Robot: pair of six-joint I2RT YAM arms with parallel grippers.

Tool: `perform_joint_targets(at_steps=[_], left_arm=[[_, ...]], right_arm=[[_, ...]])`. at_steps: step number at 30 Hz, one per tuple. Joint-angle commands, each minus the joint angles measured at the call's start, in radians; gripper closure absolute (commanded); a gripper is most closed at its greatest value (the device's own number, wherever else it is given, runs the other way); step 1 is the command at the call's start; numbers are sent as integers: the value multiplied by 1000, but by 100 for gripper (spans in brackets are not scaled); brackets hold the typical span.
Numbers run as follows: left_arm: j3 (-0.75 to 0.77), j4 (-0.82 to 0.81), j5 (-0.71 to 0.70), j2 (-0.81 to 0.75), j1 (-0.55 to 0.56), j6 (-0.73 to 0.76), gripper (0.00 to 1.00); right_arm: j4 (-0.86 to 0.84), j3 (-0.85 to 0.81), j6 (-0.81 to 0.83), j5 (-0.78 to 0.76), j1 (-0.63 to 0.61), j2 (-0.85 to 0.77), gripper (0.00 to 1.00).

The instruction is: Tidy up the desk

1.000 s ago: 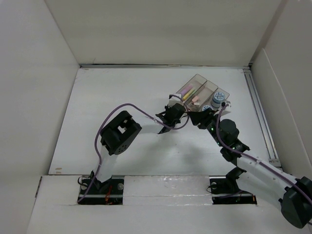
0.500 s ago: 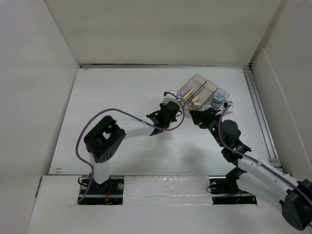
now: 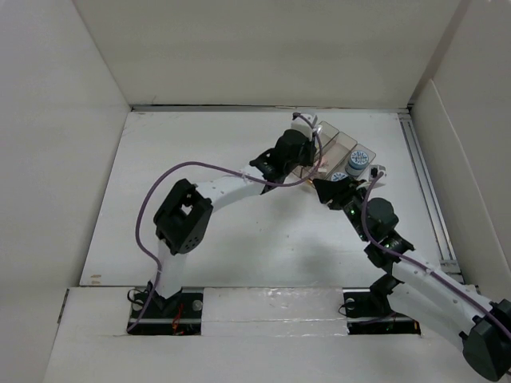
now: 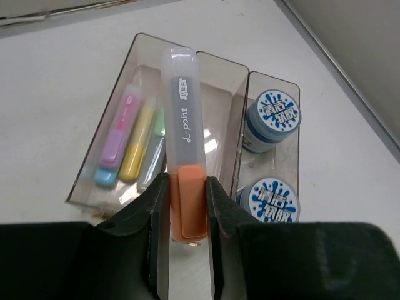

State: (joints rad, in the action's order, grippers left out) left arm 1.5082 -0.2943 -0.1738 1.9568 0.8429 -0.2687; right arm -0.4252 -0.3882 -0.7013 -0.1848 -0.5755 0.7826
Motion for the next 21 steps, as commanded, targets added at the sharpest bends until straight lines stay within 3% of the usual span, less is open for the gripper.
perform_joint_targets(at_steps=[1,9,15,21], left_arm=[[150,82,112,89,-13,62,100],[308,104,247,215,-108,-3,100],[400,168,255,289,-117,25,99],[448,208,247,346,-117,59,91]], right_arm=[[-26,-14,-3,-27,-1,-37,48],[-29,3,-7,-39,-1,-78,48],[-33,8,-13,-33,-1,-75,48],[-41,9,-14,-39,-1,-65,48]])
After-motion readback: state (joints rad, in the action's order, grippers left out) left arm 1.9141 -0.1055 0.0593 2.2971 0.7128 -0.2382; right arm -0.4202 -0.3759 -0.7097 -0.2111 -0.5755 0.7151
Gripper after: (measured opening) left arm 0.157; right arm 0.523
